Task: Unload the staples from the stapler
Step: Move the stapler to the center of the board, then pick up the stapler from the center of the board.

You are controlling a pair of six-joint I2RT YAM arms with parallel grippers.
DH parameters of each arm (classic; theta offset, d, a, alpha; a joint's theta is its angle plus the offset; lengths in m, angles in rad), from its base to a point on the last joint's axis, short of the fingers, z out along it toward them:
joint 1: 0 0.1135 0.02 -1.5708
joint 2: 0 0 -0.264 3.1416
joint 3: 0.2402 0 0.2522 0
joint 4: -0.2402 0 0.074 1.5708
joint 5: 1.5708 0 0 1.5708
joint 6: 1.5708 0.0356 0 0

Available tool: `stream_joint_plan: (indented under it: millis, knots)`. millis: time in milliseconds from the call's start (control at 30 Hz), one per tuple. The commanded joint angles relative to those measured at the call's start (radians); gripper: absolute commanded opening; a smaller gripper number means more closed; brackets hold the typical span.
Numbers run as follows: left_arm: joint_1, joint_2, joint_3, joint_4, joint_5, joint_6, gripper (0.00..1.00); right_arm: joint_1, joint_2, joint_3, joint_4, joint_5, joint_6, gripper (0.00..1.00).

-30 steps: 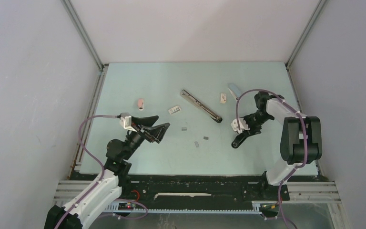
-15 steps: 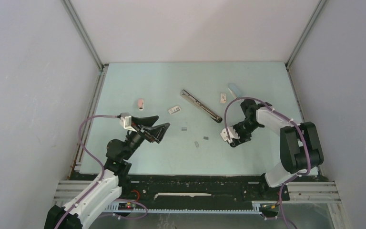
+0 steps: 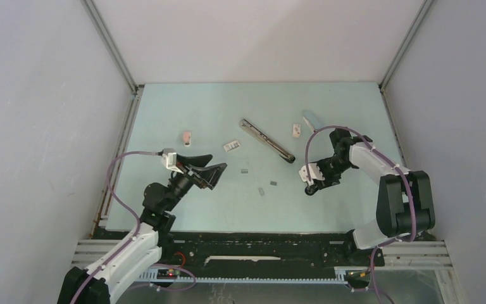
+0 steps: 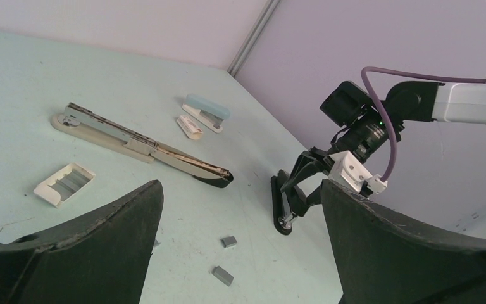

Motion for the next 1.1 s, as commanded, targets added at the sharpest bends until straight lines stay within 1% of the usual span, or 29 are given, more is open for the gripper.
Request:
stream_joint_plan:
  millis: [0, 233, 400, 500, 667, 833, 900, 1067]
  knots:
    - [0.004, 0.017, -0.005, 0.055, 0.028, -0.023, 1.00, 0.017, -0.013, 0.001, -0.027, -0.026, -0.010, 0.55]
    - [0.004, 0.036, -0.013, 0.071, 0.040, -0.030, 1.00, 0.028, -0.009, 0.001, -0.034, -0.035, 0.002, 0.37]
    - [0.002, 0.072, -0.013, 0.114, 0.067, -0.037, 1.00, 0.040, -0.048, 0.001, -0.064, -0.074, 0.030, 0.01]
    - [-0.009, 0.107, -0.008, 0.145, 0.087, -0.036, 1.00, 0.055, -0.085, 0.012, -0.090, -0.129, 0.085, 0.00]
    - [-0.060, 0.160, 0.007, 0.180, 0.097, 0.007, 1.00, 0.087, -0.136, 0.026, -0.088, -0.221, 0.234, 0.00]
    - [-0.117, 0.208, 0.016, 0.197, 0.079, 0.068, 1.00, 0.120, -0.155, 0.040, -0.055, -0.301, 0.425, 0.00]
    - [-0.132, 0.223, 0.015, 0.204, 0.068, 0.085, 1.00, 0.136, -0.161, 0.047, -0.013, -0.325, 0.545, 0.00]
    - [-0.145, 0.252, -0.002, 0.232, 0.044, 0.100, 1.00, 0.163, -0.179, 0.055, 0.066, -0.379, 0.757, 0.00]
